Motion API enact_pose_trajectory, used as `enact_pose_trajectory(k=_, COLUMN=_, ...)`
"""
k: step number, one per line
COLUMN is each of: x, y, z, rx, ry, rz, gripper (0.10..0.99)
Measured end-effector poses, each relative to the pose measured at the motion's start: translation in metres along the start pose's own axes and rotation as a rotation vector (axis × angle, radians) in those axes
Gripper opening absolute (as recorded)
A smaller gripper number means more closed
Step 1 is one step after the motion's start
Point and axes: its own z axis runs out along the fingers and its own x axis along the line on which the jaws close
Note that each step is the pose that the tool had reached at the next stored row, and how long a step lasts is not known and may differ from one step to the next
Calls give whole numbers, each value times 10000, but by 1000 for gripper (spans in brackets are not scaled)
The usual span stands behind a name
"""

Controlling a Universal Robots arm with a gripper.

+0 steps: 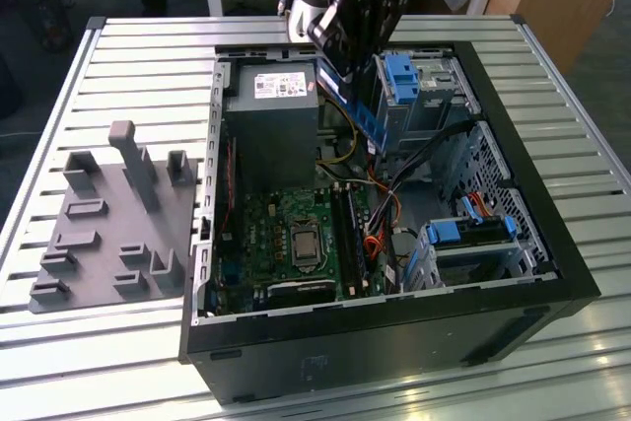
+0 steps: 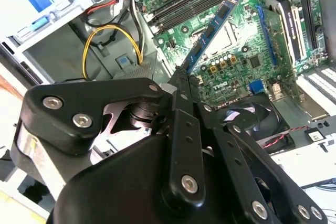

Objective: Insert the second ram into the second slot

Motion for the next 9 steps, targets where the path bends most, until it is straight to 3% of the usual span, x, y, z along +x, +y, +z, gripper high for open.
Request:
enact_pose_trajectory(k=3, x=5, y=-8, z=6, rx=1, ry=-7, rz=195, gripper=114)
enact_pose_trajectory(k=9, x=5, y=-9, z=17, rx=8, ry=-40, rz=1142, gripper=114)
